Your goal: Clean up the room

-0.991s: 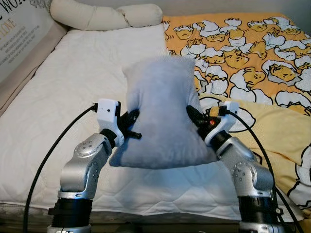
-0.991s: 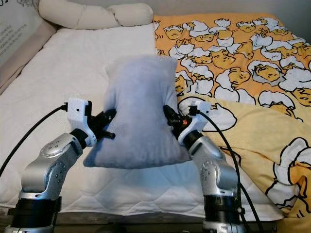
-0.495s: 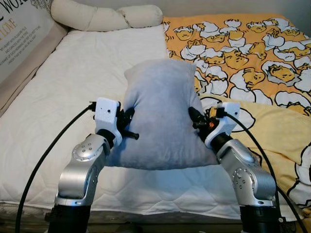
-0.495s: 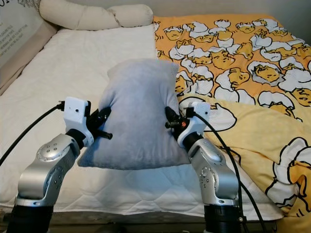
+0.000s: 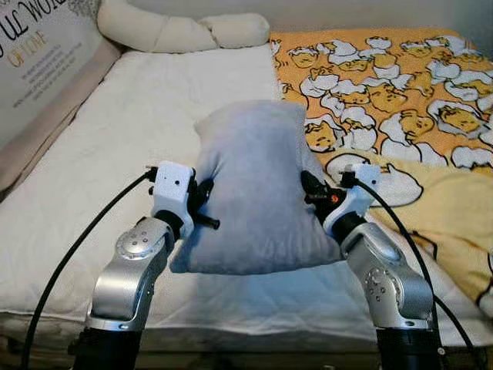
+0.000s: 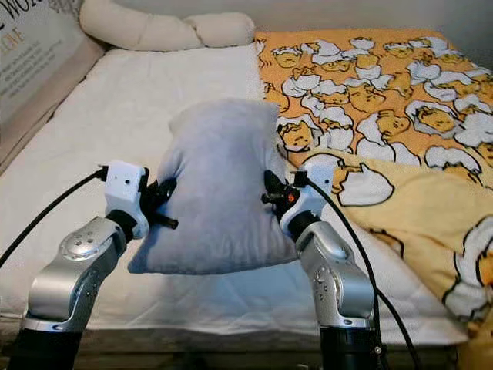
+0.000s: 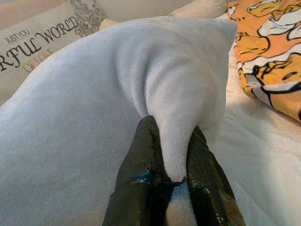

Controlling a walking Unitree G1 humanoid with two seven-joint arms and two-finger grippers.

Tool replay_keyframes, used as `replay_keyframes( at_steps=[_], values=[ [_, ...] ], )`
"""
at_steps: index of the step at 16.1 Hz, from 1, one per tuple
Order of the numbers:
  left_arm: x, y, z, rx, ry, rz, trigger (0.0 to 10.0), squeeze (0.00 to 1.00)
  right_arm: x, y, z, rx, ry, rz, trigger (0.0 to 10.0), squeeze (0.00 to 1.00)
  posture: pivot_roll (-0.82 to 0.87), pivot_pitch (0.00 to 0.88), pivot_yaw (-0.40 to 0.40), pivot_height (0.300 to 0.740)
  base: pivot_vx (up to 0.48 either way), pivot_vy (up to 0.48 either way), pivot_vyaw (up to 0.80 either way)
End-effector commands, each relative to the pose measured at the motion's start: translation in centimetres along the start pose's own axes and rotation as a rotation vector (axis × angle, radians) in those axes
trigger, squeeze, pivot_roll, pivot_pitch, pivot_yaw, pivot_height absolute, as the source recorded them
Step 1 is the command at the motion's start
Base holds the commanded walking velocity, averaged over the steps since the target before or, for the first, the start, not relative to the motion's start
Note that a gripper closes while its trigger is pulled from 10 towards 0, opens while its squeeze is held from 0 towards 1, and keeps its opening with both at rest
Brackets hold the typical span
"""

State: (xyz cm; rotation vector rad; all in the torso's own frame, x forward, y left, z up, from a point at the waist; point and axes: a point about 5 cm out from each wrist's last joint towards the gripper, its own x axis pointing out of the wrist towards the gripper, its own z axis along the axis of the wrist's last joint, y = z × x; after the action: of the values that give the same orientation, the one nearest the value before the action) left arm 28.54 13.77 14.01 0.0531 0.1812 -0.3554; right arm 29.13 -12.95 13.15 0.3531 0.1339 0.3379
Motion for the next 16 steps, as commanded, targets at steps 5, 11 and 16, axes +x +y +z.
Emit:
replay_keyframes(
  at_steps=[5, 11, 16],
  values=[
    [-0.77, 0.82, 0.68, 0.033, -0.015, 0.055, 10.0, 0.0, 0.24, 0.14, 0.76, -0.005, -0.023, 0.0, 10.0, 0.0, -0.02, 0.0, 0.058, 0.74, 0.0, 0.384, 0.0],
    [-1.03, 0.9, 0.61, 0.038, -0.003, 0.071, 10.0, 0.0, 0.49, 0.43, 0.33, 0.003, 0.002, 0.005, 10.0, 0.0, 0.0, 0.0, 0.048, 0.74, 0.0, 0.381, 0.0],
    [-1.18, 1.11, 0.48, 0.044, 0.006, 0.079, 10.0, 0.0, 0.84, 0.38, 0.13, -0.022, 0.03, 0.01, 10.0, 0.0, 0.01, 0.0, 0.045, 0.74, 0.0, 0.377, 0.0]
  ],
)
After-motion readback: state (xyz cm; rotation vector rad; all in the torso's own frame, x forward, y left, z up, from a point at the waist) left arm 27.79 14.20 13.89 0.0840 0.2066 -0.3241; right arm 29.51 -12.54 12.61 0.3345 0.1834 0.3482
